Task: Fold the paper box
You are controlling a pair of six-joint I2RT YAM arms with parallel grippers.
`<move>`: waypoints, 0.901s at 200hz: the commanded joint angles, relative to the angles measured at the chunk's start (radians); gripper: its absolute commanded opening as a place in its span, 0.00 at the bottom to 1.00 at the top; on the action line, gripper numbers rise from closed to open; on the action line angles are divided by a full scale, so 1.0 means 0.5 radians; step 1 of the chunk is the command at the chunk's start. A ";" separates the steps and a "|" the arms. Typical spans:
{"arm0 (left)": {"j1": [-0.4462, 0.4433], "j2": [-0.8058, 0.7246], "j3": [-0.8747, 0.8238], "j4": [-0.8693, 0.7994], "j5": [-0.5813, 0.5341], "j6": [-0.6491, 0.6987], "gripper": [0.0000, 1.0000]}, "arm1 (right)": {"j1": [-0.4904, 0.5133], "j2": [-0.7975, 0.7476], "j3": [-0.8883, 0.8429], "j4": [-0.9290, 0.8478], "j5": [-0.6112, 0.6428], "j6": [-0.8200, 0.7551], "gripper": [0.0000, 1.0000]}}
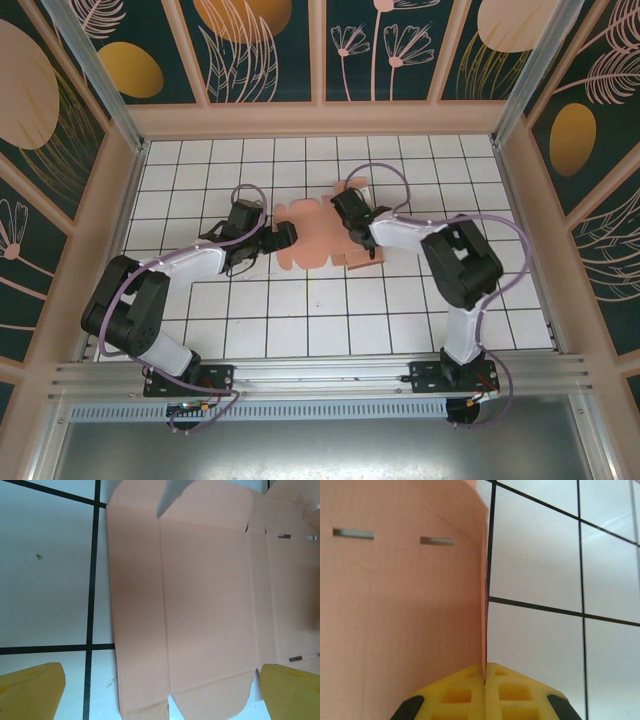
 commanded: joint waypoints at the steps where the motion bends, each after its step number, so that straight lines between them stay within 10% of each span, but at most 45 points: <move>1: 0.020 -0.041 0.034 0.106 0.082 0.063 0.99 | -0.068 -0.263 -0.160 0.393 -0.433 -0.119 0.00; 38: 0.014 0.014 0.281 0.172 0.256 0.119 0.99 | -0.162 -0.433 -0.369 0.725 -0.779 -0.230 0.00; 180: -0.091 0.973 1.880 -0.443 0.653 0.426 0.66 | -0.149 -0.503 -0.464 0.928 -0.779 -0.445 0.00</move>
